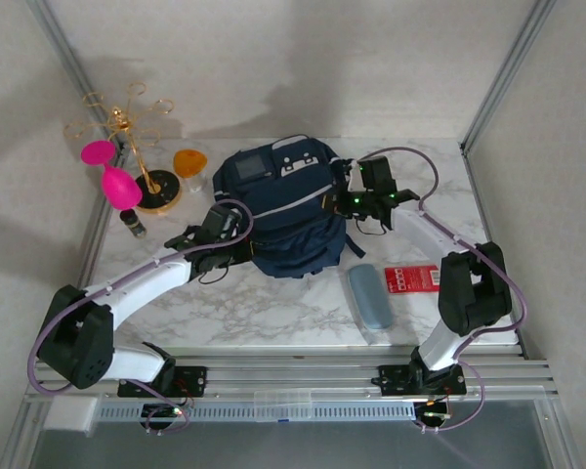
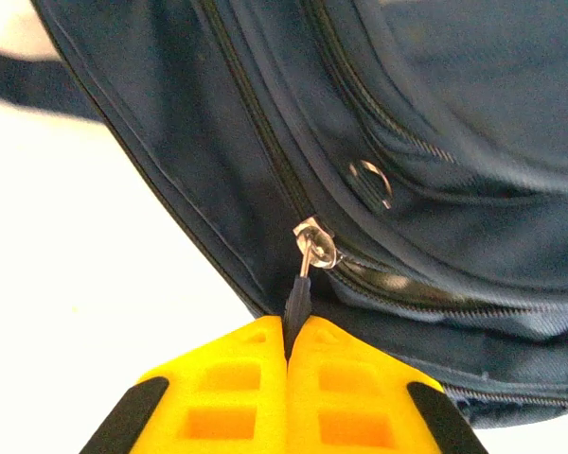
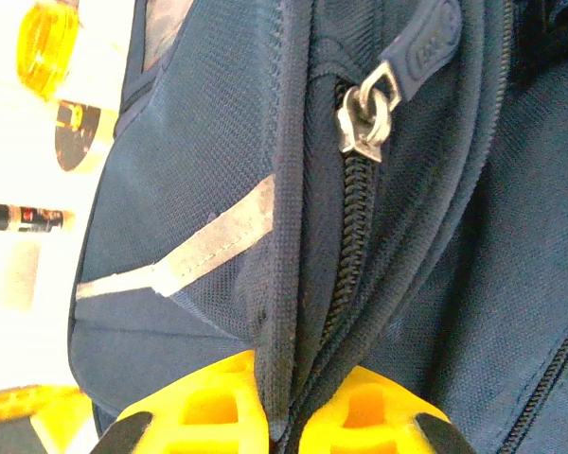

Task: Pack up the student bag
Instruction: Unzip the student bag at the center of the table.

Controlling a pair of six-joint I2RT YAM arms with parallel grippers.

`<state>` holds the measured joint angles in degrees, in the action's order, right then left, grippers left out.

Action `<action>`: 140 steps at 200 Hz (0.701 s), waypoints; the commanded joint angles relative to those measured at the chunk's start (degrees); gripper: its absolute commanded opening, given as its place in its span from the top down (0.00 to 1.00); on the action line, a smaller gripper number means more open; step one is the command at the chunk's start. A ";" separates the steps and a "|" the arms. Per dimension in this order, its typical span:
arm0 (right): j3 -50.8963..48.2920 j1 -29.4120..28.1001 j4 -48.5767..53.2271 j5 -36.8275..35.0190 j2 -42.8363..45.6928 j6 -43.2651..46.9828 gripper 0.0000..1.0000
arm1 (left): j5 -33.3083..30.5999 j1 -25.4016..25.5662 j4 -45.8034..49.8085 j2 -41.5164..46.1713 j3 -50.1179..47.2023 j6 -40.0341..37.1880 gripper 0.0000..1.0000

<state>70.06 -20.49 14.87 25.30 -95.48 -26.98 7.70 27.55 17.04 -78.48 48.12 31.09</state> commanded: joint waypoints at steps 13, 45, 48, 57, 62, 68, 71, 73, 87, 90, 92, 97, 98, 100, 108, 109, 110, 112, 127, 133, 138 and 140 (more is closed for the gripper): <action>1.38 2.59 -5.73 4.59 0.57 5.68 1.00 | -10.11 -6.28 4.85 -5.68 2.93 -1.74 1.00; 0.74 2.53 -8.10 5.11 -0.80 2.66 1.00 | -9.19 -8.59 0.40 -11.16 5.59 -2.43 1.00; 0.75 2.44 -8.36 4.85 -0.92 2.35 1.00 | -9.20 -8.80 0.49 -11.77 6.04 -2.50 1.00; 0.40 2.42 -9.18 3.70 -1.07 1.30 1.00 | -8.77 -9.45 0.55 -13.40 7.37 -2.73 1.00; 0.35 2.32 -9.32 3.14 -1.11 0.92 1.00 | -9.00 -9.54 0.56 -13.92 7.91 -2.58 1.00; 0.29 2.31 -9.54 2.90 -1.27 0.48 1.00 | -9.06 -9.62 0.37 -14.00 8.33 -2.45 1.00; 0.18 2.29 -9.70 2.93 -1.27 0.27 1.00 | -8.80 -9.60 0.07 -13.92 8.39 -2.36 1.00; 0.12 2.21 -9.80 2.96 -1.28 0.15 1.00 | -8.51 -9.57 -0.19 -13.86 8.35 -2.35 1.00; -0.31 2.20 -9.46 2.51 -1.38 -0.22 1.00 | -7.01 -9.58 -1.67 -12.70 7.56 -2.01 1.00; -0.40 2.19 -9.29 2.21 -1.28 -0.18 1.00 | -7.09 -9.56 -1.83 -12.41 7.38 -1.92 1.00; -0.48 2.14 -9.15 1.93 -1.28 -0.13 1.00 | -7.13 -9.56 -1.85 -12.34 7.22 -1.87 1.00; -0.69 2.21 -8.67 1.51 -1.06 0.06 0.92 | -7.26 -9.59 -1.83 -12.00 7.00 -1.95 1.00; -0.70 2.21 -8.61 1.46 -1.04 0.12 0.91 | -7.22 -9.56 -1.79 -11.98 7.00 -1.98 1.00; -0.71 2.21 -8.27 1.41 -1.00 0.23 0.89 | -7.08 -9.58 -1.71 -11.95 6.99 -2.04 0.98; -0.69 2.17 -6.68 1.23 -0.69 0.78 0.80 | -5.74 -9.59 -1.10 -11.65 7.07 -2.41 0.85; -0.62 2.19 -6.47 1.15 -0.64 0.83 0.79 | -5.49 -9.56 -1.07 -11.63 7.07 -2.43 0.83; -0.62 2.16 -6.28 1.11 -0.61 0.94 0.77 | -5.24 -9.55 -0.97 -11.62 7.08 -2.48 0.82; -0.54 2.15 -5.78 1.01 -0.46 1.14 0.74 | -4.82 -9.49 -0.89 -11.46 7.08 -2.51 0.80; -0.74 2.29 -1.53 -1.19 1.33 2.14 0.52 | -2.82 -8.88 0.26 -9.59 6.37 -1.41 0.69; -1.31 2.36 0.06 -2.23 2.47 2.35 0.47 | -2.38 -8.18 0.45 -8.19 5.81 -0.63 0.65; -2.09 2.52 1.34 -3.14 3.64 2.37 0.42 | -2.22 -7.38 0.33 -6.74 5.21 0.20 0.62; -2.40 2.64 1.77 -3.57 4.17 2.31 0.40 | -2.22 -7.10 0.25 -6.13 4.76 0.59 0.61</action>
<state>69.25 -19.18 12.25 26.98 -96.62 -26.68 6.15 19.22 14.76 -90.28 54.96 28.99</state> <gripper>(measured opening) 0.510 0.332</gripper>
